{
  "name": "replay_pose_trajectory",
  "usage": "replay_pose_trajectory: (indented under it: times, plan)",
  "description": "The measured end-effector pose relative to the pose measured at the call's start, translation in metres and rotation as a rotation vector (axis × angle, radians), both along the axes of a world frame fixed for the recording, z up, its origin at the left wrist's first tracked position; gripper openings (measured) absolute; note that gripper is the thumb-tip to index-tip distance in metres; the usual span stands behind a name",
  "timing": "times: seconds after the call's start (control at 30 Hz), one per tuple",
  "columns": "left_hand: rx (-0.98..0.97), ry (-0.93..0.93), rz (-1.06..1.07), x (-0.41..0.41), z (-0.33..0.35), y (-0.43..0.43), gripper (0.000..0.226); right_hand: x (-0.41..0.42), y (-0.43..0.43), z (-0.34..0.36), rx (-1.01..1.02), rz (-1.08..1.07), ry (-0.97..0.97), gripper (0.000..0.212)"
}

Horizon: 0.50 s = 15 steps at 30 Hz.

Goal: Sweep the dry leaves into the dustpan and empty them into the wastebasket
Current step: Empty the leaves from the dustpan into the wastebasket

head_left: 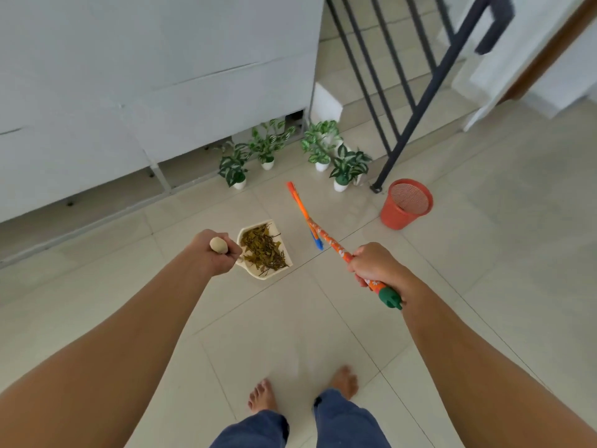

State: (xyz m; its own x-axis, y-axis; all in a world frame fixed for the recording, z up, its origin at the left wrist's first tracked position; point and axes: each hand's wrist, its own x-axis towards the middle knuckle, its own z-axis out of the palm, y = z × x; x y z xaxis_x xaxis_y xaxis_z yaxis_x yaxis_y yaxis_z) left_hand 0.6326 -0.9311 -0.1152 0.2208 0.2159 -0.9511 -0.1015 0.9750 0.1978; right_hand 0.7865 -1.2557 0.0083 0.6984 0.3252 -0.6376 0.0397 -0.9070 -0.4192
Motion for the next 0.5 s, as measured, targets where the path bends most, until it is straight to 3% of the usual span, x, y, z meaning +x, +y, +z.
replay_pose_trajectory:
  times: [0.03,0.07,0.23,0.33,0.5]
  plan:
    - [0.011,-0.100,0.049,0.014,0.113,-0.055,0.011,0.004,-0.010,0.006,0.011,-0.035,-0.003,0.021]
    - [0.045,-0.098,0.001,0.019,0.137,-0.079,0.013,0.009,-0.019,0.011,0.019,-0.071,-0.001,0.022]
    - [0.045,-0.128,-0.120,0.068,0.152,-0.122,0.016,0.039,-0.077,0.038,0.089,-0.209,-0.010,0.023]
    - [0.071,-0.197,-0.214,0.104,0.185,-0.161,0.017,0.057,-0.111,0.059,0.101,-0.256,-0.034,0.012]
    - [0.086,-0.260,-0.275,0.163,0.222,-0.225,0.018,0.096,-0.174,0.091,0.135,-0.306,-0.053,0.020]
